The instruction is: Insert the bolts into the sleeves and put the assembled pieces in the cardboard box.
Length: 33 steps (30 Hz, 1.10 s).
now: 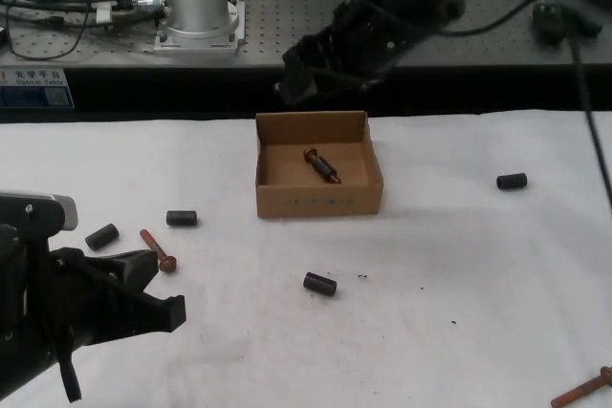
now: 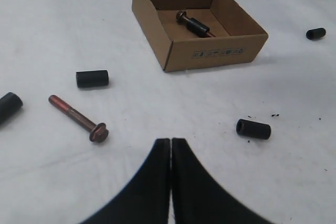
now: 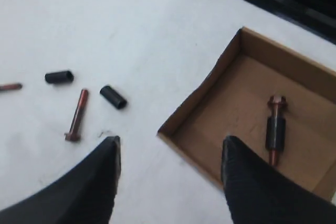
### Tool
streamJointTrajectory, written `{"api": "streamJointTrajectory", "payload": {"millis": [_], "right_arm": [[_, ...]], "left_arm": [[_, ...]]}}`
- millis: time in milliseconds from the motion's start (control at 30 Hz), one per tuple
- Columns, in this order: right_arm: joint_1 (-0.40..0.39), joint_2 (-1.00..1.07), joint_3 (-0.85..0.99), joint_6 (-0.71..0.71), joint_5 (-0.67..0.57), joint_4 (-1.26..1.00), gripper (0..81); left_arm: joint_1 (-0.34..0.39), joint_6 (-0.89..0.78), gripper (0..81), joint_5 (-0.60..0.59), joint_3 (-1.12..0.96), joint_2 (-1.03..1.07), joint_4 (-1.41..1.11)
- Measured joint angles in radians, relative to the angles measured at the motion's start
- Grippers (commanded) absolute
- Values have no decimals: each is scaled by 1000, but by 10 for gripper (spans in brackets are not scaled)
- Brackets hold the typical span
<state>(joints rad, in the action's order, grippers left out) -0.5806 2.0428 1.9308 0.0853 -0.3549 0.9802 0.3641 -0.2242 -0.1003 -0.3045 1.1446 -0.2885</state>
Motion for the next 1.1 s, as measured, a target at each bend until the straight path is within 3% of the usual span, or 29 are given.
{"api": "streamJointTrajectory", "payload": {"millis": [433, 967, 1100], "right_arm": [[-37, -24, -35, 208, -2, 386, 428], [-100, -26, -226, 331, 9, 162, 428], [-121, -26, -268, 378, 124, 91, 428]], "left_arm": [[0, 0, 7, 0, 0, 0, 0], [0, 15, 7, 15, 0, 0, 0], [0, 15, 7, 15, 0, 0, 0]]}}
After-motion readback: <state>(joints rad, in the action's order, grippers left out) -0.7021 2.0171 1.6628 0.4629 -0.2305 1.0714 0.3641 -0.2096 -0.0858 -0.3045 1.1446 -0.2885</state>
